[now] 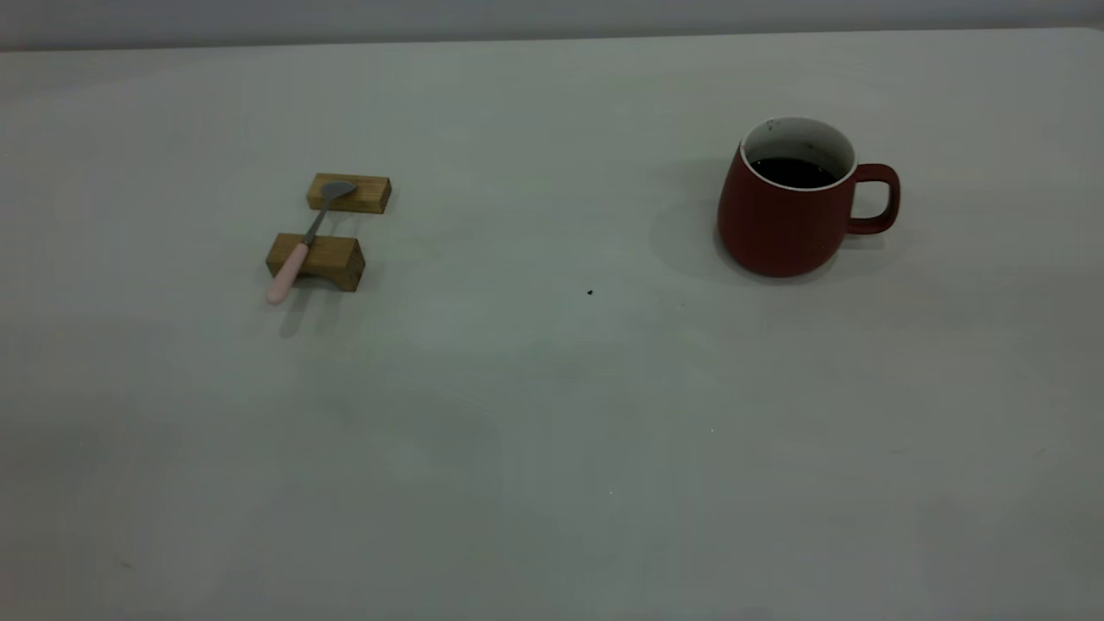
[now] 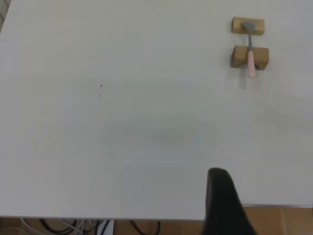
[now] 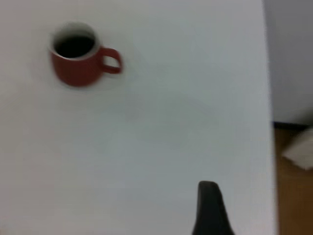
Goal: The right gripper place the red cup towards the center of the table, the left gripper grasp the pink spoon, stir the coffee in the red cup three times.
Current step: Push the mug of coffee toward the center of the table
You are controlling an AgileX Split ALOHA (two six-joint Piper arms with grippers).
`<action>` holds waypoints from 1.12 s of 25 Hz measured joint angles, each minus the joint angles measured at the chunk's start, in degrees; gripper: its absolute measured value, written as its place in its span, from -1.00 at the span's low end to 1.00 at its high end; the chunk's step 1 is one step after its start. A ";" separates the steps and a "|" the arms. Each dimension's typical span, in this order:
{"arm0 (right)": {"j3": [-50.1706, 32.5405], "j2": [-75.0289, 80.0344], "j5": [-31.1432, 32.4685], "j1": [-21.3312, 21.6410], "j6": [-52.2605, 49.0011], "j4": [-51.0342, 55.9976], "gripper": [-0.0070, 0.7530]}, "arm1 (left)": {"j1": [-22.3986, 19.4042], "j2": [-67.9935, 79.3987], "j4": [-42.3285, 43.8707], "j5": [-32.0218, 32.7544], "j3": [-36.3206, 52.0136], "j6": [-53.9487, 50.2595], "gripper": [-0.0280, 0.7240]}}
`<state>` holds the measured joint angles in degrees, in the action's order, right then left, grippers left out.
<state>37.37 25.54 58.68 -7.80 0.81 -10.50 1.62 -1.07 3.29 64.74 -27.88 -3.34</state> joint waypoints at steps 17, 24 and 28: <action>14.67 62.39 -25.43 0.00 21.31 -1.31 0.55 | 0.00 0.00 0.00 0.00 0.00 0.00 0.41; 24.97 82.20 -29.05 0.00 32.78 1.64 0.56 | 0.00 0.00 0.00 0.00 0.00 0.00 0.41; 29.84 90.41 -30.31 0.00 38.80 1.71 0.56 | 0.00 0.00 0.00 0.00 0.00 0.00 0.41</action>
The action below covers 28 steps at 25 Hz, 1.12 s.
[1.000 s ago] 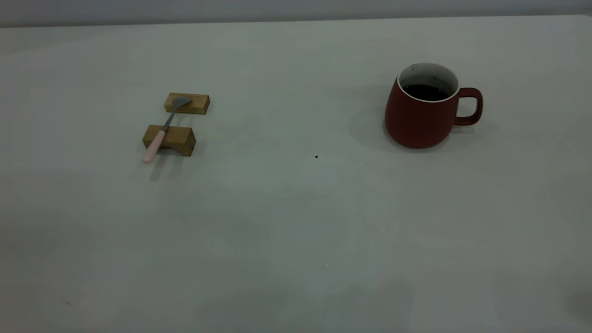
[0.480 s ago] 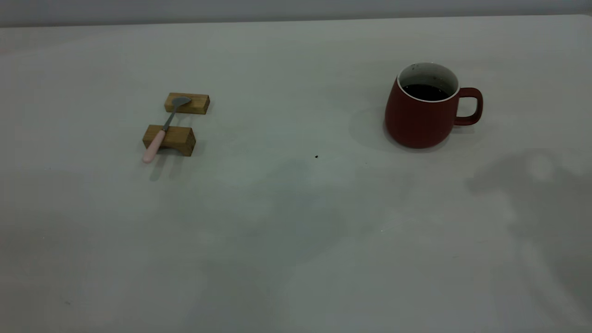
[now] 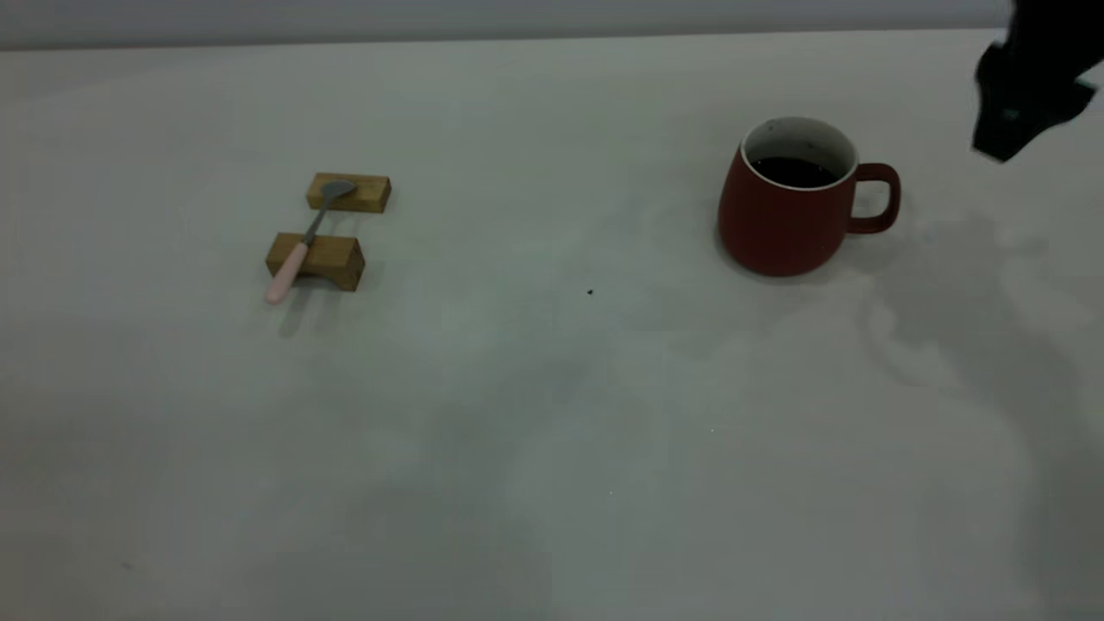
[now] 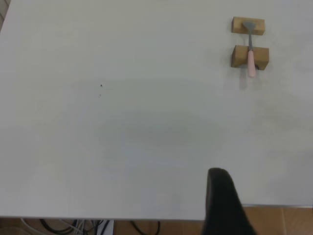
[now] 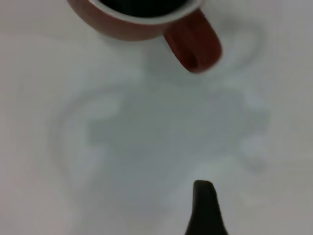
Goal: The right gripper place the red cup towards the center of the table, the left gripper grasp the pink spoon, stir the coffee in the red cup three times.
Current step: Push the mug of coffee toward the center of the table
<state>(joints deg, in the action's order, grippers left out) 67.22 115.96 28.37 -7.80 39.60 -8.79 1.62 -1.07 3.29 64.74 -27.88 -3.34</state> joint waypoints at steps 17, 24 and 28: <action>5.98 12.70 -9.84 -0.91 12.75 -0.04 0.56 | 0.00 0.00 0.00 0.00 0.00 0.00 0.41; 6.04 13.60 -10.96 -4.43 13.65 -0.04 0.56 | 0.00 0.00 0.00 0.00 0.00 0.00 0.41; 6.04 13.60 -11.24 -6.65 13.85 -0.16 0.56 | 0.00 0.00 0.00 0.00 0.00 0.00 0.41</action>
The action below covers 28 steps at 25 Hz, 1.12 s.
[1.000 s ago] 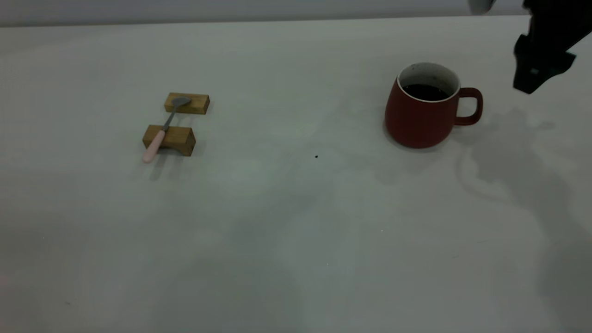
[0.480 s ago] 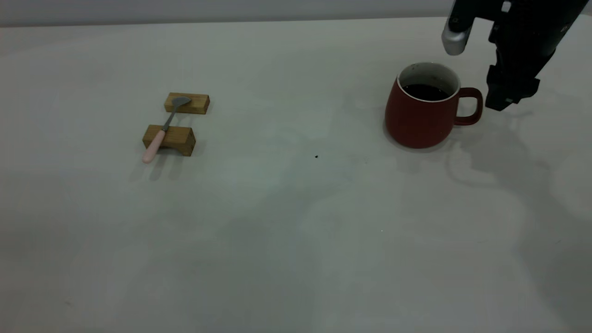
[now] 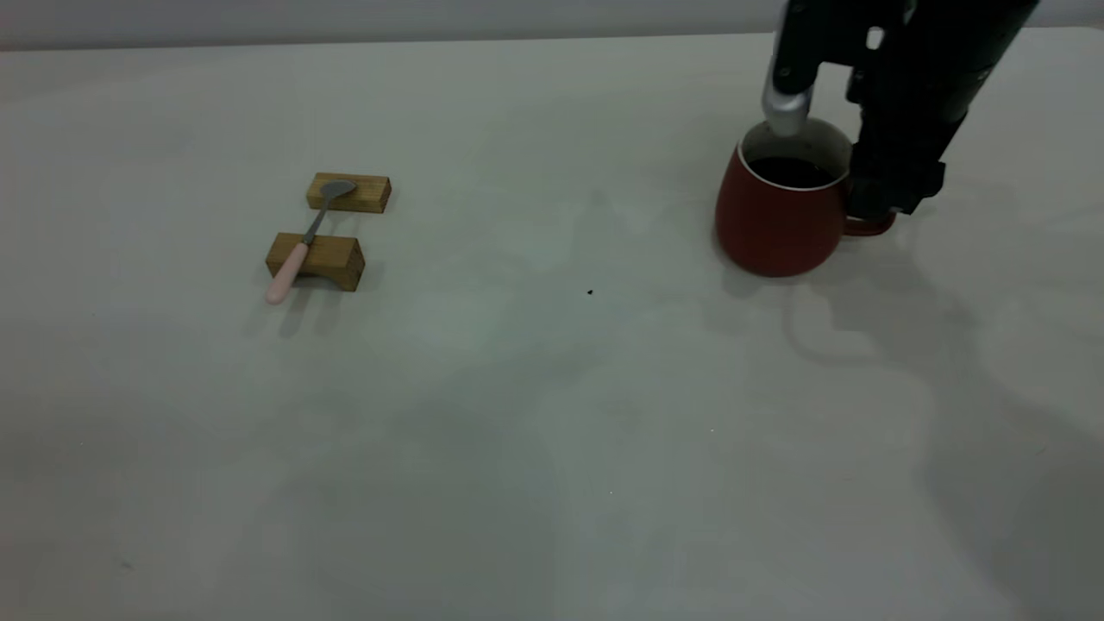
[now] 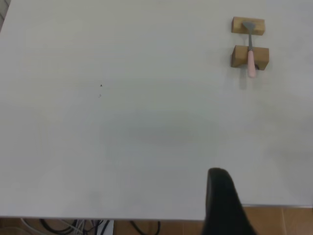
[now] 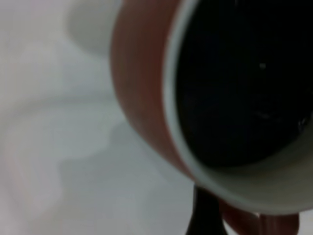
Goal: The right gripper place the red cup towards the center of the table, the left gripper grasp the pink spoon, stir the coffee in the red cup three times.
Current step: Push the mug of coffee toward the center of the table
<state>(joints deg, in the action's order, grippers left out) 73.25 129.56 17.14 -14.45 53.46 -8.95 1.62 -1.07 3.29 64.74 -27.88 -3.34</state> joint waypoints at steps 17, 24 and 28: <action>0.00 1.58 -7.42 -12.18 -0.03 10.36 0.56 | 0.00 0.00 0.00 0.00 0.00 0.00 0.41; 0.00 1.63 -10.45 -16.10 -0.16 17.36 0.56 | 0.00 0.00 0.00 0.00 0.00 0.00 0.41; 0.00 1.63 -12.17 -17.57 -0.16 19.95 0.56 | 0.00 0.00 0.00 0.00 0.00 0.00 0.41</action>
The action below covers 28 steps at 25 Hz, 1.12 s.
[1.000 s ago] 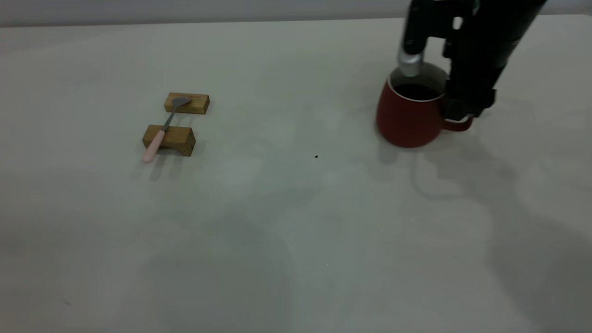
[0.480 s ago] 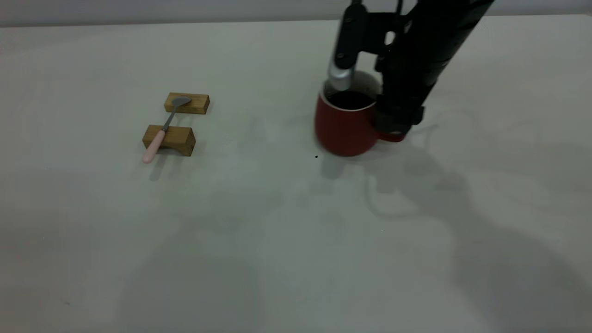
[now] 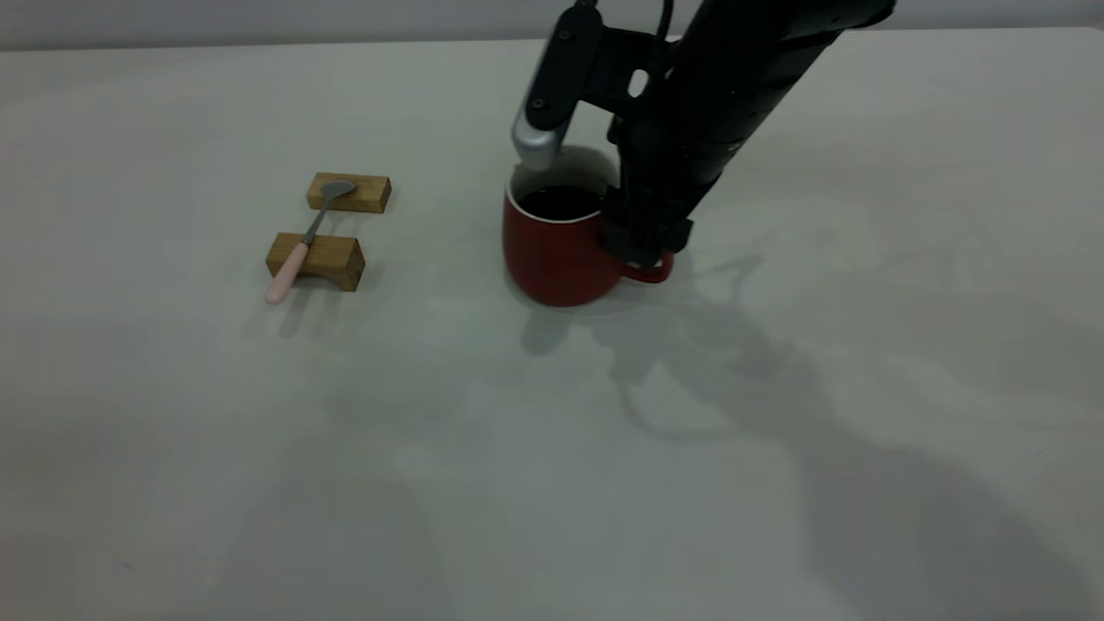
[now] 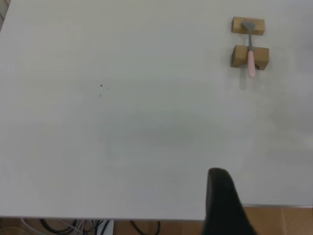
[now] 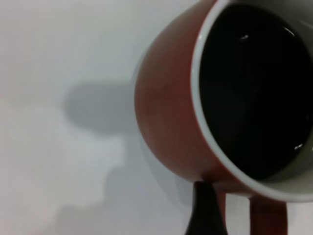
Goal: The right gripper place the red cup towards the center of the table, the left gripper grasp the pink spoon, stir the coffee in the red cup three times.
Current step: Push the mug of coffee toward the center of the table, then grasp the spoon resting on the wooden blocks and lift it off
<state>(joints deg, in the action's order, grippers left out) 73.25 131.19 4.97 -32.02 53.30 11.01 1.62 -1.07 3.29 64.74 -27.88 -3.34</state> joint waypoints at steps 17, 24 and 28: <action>-0.05 -26.99 32.26 6.26 -17.38 -0.63 0.56 | 0.00 0.00 0.00 0.00 0.00 0.00 0.41; -0.05 -47.55 57.95 6.69 -40.81 -11.01 0.56 | 0.00 0.00 0.00 0.00 0.00 0.00 0.41; -0.72 -54.86 65.10 6.69 -49.11 -14.16 0.56 | 0.00 0.00 0.00 0.00 0.00 0.00 0.41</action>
<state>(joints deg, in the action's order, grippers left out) 72.53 76.33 70.07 -25.32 4.19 -3.15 1.62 -1.07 3.29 64.74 -27.88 -3.34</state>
